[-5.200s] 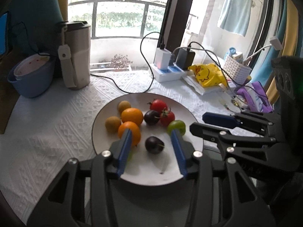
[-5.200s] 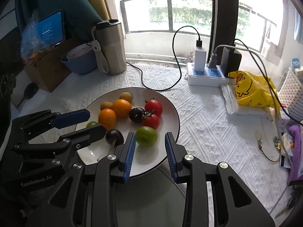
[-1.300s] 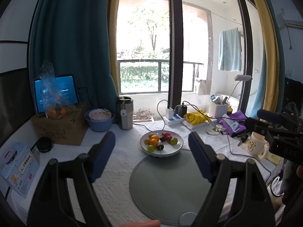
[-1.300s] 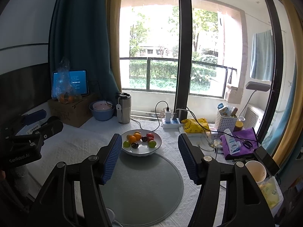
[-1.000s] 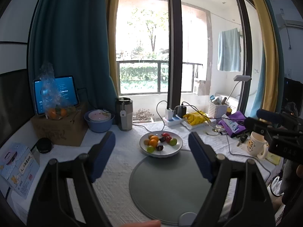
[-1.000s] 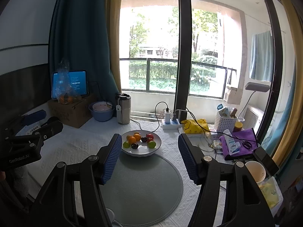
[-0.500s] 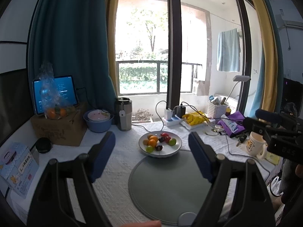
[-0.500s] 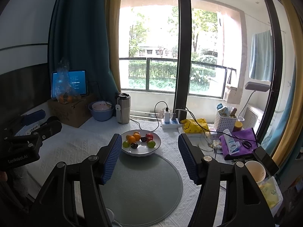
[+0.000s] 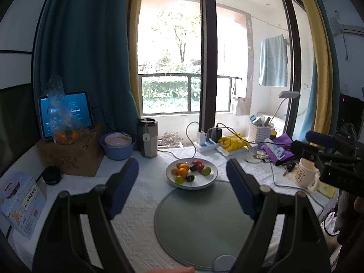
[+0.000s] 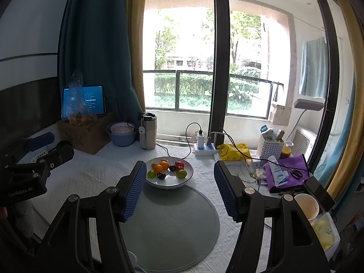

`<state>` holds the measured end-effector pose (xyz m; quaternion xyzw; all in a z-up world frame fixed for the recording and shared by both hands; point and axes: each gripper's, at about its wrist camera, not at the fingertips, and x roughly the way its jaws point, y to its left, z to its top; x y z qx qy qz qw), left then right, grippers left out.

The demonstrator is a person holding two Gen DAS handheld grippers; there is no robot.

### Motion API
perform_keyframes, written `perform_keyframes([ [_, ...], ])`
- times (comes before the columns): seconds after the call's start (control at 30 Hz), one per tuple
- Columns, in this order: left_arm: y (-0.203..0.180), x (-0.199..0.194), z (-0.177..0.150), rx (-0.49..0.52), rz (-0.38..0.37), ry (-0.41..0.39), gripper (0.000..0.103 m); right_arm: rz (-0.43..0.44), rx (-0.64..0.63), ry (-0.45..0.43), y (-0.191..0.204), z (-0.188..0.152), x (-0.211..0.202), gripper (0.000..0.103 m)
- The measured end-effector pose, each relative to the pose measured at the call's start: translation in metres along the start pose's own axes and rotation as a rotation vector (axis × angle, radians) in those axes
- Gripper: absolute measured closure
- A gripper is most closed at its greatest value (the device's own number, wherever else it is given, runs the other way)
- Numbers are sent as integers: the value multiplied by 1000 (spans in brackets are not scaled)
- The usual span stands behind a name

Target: Organize fruits

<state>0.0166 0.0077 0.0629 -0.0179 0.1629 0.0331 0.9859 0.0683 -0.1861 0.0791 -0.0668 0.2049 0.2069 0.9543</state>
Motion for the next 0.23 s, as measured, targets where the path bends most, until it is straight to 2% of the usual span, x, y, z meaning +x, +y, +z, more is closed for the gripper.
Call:
perform_keyframes([
  [0.23, -5, 10, -6, -8, -33, 27, 22, 4, -7, 10, 1, -3, 4, 38],
])
